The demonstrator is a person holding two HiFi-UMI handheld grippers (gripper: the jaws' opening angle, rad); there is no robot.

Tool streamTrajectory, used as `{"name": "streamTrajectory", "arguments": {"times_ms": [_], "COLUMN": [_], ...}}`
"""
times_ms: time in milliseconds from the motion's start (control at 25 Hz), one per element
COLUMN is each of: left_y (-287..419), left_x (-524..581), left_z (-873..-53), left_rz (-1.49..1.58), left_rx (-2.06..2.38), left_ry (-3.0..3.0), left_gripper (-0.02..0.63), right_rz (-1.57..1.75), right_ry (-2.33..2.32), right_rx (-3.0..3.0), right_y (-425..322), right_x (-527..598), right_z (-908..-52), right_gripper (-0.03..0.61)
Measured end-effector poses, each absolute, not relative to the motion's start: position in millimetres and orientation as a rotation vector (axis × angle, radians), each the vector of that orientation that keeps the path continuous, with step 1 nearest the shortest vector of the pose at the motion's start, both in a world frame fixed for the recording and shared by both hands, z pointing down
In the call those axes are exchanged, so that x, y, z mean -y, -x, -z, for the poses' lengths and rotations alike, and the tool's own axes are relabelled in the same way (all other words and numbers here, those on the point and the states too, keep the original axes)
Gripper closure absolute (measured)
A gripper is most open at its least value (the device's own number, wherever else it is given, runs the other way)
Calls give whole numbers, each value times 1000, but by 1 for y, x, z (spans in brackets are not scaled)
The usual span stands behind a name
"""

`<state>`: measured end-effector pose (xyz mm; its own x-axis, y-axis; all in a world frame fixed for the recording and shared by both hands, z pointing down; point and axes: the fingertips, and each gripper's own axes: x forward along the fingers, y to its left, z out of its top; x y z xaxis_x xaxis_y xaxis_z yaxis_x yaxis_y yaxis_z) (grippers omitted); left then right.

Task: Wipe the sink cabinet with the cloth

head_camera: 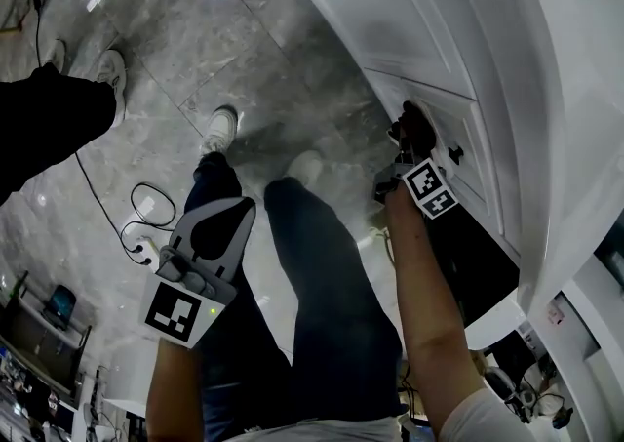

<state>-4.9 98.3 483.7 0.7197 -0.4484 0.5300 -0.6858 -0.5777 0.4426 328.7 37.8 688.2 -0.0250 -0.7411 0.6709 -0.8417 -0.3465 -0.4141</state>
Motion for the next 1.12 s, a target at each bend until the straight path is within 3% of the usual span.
{"name": "streamTrajectory", "arguments": {"times_ms": [720,1120], "left_y": [-34,-42], "left_x": [-159,-195], "left_z": [-483,-476], "left_rz": [-439,-482], "left_rx": [684,584], "left_ry": [-2335,-2375], "left_gripper": [603,603], "right_rz": [-1220,-1246], "right_ry": [-2263,-2333], "right_rx": [1491,1486], "right_y": [-427,-436], "right_x": [-158,-172], "right_z": [-683,-645], "right_gripper": [451,453]}}
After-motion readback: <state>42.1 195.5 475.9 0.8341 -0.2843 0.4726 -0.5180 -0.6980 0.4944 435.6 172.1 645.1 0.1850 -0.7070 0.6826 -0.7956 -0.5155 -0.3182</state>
